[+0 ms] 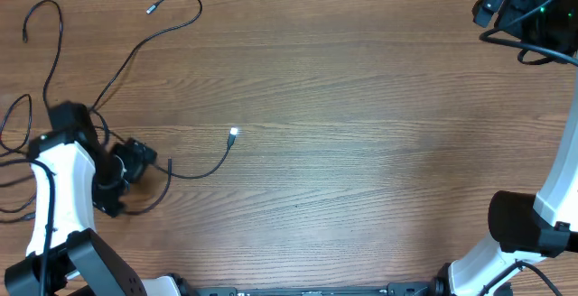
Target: Untangle cables
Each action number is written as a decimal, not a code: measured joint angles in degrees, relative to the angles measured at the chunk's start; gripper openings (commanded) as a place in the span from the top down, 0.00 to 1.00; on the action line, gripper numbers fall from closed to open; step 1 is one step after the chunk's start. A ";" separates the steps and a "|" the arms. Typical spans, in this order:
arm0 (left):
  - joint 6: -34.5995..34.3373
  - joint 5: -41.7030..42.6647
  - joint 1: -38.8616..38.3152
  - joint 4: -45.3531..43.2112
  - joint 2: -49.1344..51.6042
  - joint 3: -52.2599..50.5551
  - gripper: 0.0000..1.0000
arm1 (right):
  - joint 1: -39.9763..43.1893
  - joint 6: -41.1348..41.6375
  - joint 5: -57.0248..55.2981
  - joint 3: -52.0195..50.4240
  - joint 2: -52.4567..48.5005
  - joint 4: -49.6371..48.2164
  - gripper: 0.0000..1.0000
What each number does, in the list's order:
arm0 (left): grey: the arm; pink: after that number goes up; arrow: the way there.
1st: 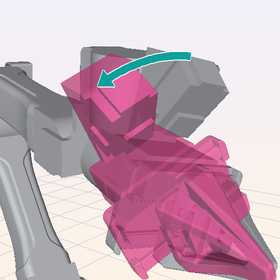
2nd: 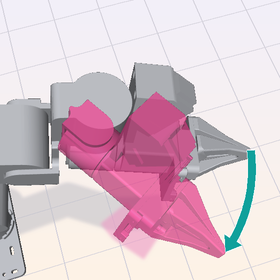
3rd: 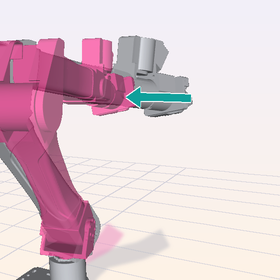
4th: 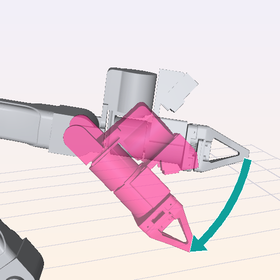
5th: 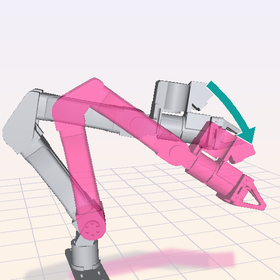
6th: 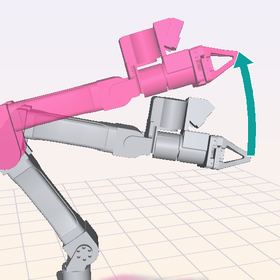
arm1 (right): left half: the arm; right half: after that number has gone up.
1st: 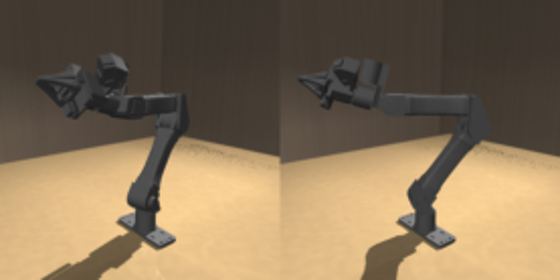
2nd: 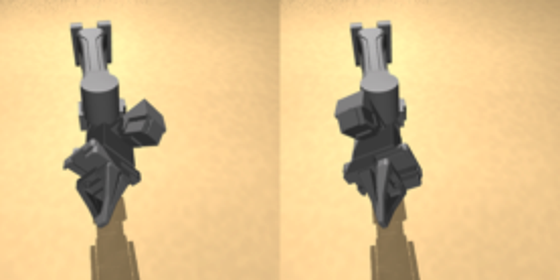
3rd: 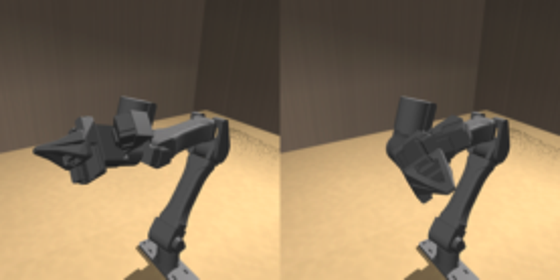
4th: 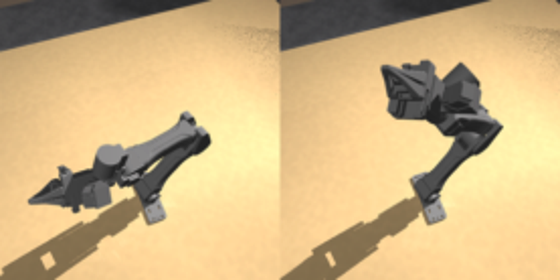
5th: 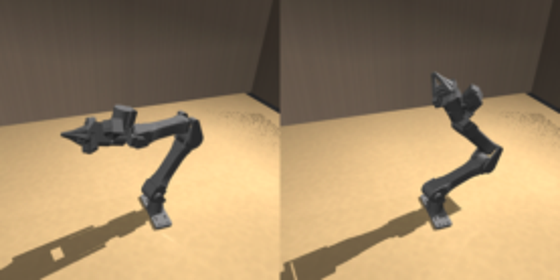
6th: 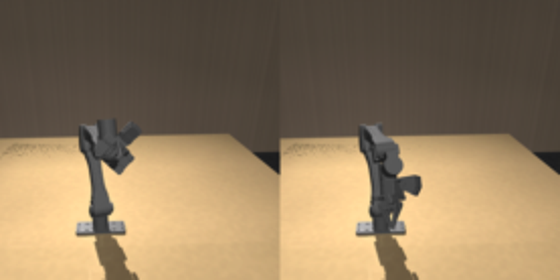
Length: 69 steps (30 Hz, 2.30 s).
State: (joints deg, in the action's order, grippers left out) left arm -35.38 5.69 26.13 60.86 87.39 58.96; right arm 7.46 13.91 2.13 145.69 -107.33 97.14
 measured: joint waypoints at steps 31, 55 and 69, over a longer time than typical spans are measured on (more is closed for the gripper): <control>-24.13 -0.28 0.22 -26.27 -0.66 -18.58 0.78 | 0.00 0.00 0.00 0.00 0.02 0.02 0.00; -33.18 13.73 0.22 -34.32 -0.28 -19.41 0.33 | 0.00 0.00 -0.02 0.00 0.02 0.00 0.00; -21.77 16.46 0.22 -35.74 0.00 -12.46 0.05 | 0.00 0.00 -0.02 0.00 0.00 0.02 0.00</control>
State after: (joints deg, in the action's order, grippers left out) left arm -57.14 22.15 26.35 25.12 87.39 46.50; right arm 7.46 13.91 2.11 145.69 -107.33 97.17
